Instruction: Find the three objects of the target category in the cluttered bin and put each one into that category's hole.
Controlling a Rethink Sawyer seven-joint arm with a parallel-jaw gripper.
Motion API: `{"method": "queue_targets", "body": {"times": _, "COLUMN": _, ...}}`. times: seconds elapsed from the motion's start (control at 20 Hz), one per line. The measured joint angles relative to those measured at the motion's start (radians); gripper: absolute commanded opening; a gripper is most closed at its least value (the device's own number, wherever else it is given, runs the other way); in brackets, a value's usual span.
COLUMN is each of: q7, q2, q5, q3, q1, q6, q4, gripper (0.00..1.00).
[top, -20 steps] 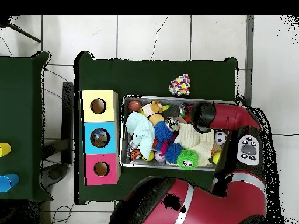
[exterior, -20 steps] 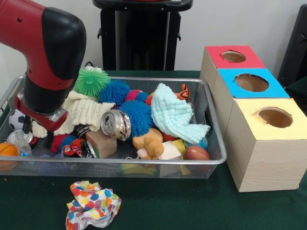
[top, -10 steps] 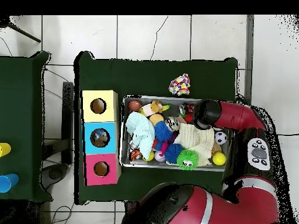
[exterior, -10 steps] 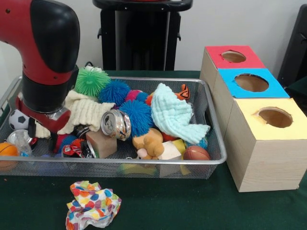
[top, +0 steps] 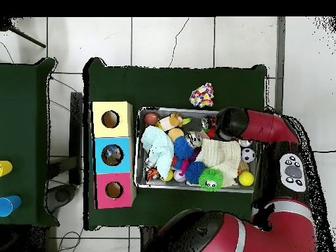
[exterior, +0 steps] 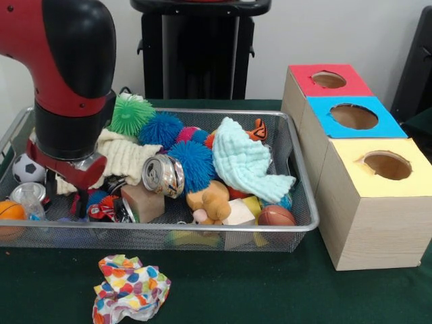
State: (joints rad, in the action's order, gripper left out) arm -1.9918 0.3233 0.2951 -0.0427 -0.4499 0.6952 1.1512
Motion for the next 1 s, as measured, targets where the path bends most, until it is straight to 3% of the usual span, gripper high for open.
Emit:
{"method": "queue_targets", "body": {"times": 0.3, "q7": 0.000, "q2": 0.014, "q5": 0.001, "q3": 0.034, "q1": -0.005, "q6": 0.017, "q4": -0.001, "gripper": 1.00}}
{"method": "queue_targets", "body": {"times": 0.55, "q7": 0.016, "q2": 0.020, "q5": 0.017, "q3": 0.065, "q1": -0.020, "q6": 0.100, "q4": -0.031, "gripper": 1.00}}
{"method": "queue_targets", "body": {"times": 0.7, "q7": 0.048, "q2": 0.019, "q5": 0.037, "q3": 0.091, "q1": -0.037, "q6": 0.171, "q4": -0.064, "gripper": 1.00}}
{"method": "queue_targets", "body": {"times": 0.9, "q7": 0.159, "q2": 0.021, "q5": 0.070, "q3": 0.134, "q1": -0.083, "q6": 0.280, "q4": -0.120, "gripper": 1.00}}
{"method": "queue_targets", "body": {"times": 1.0, "q7": 0.194, "q2": 0.022, "q5": 0.079, "q3": 0.145, "q1": -0.098, "q6": 0.288, "q4": -0.127, "gripper": 1.00}}
